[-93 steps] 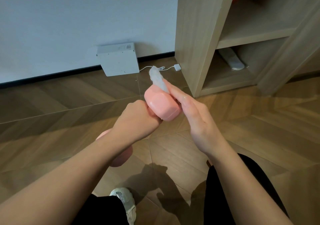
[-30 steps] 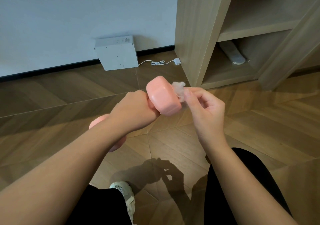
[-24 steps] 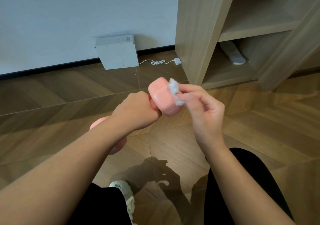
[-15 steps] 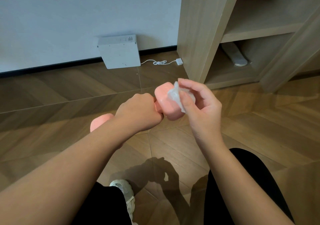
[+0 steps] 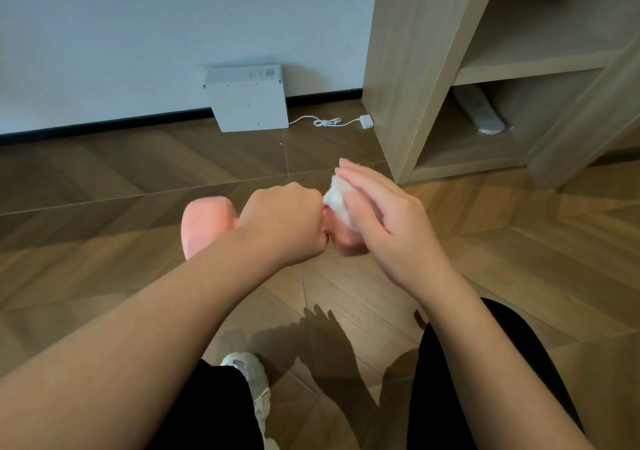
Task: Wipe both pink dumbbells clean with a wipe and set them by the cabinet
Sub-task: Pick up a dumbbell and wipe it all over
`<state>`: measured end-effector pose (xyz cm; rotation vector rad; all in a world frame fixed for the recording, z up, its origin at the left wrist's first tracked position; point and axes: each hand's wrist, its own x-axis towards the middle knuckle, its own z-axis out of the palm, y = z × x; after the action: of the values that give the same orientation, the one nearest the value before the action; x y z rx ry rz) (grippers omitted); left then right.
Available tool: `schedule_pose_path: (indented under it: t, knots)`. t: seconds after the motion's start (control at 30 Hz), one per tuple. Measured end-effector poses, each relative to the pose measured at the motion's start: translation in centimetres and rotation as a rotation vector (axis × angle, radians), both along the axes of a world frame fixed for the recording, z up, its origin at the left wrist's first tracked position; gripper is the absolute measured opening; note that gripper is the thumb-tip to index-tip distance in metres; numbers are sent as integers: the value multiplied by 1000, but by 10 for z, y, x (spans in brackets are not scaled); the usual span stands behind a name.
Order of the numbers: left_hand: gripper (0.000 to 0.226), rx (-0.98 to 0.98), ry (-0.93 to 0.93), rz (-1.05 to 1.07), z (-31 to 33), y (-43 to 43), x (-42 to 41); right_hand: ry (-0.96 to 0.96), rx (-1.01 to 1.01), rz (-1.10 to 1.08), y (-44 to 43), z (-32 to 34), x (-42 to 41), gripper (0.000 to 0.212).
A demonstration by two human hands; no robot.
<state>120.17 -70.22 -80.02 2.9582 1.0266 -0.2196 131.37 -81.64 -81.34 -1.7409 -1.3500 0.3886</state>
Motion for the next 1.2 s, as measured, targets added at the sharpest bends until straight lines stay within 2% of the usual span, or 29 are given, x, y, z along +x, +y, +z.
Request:
schedule_pose_path:
  t: [0.1, 0.27, 0.33, 0.4, 0.47, 0.53, 0.67, 0.8, 0.87, 0.93, 1.0, 1.2]
  knots:
    - [11, 55, 48, -80, -3, -7, 2, 130, -88, 1, 1, 3, 7, 31]
    - [28, -102, 4, 63, -2, -2, 3, -98, 44, 40, -8, -5, 0, 35]
    - [27, -9, 23, 13, -1, -2, 2, -1, 13, -13, -5, -5, 3, 34]
    - [19, 70, 47, -72, -2, -5, 2, 172, -95, -22, -1, -4, 10, 30]
    - [10, 48, 57, -88, -5, -6, 2, 285, -128, 11, 0, -5, 14, 26]
    - [14, -13, 30, -24, -7, -5, 1, 296, -38, 25, -3, -6, 11, 26]
    - [25, -255, -14, 129, -8, -3, 0, 99, 218, 139, -12, -9, 5, 26]
    - [23, -495, -33, 240, -1, -10, 5, -81, 126, 152, -6, 0, 12, 31]
    - [19, -732, -190, 411, 3, -17, 5, -86, 100, 133, -3, 4, 14, 36]
    - [10, -999, -428, 558, 8, -26, 1, -56, 95, 113, 0, 7, 16, 40]
    - [5, -1174, -610, 638, 11, -33, -1, -23, 108, 67, 0, 7, 16, 40]
    - [7, -1353, -871, 724, 4, -41, -8, 84, 120, -113, -1, 6, 16, 30]
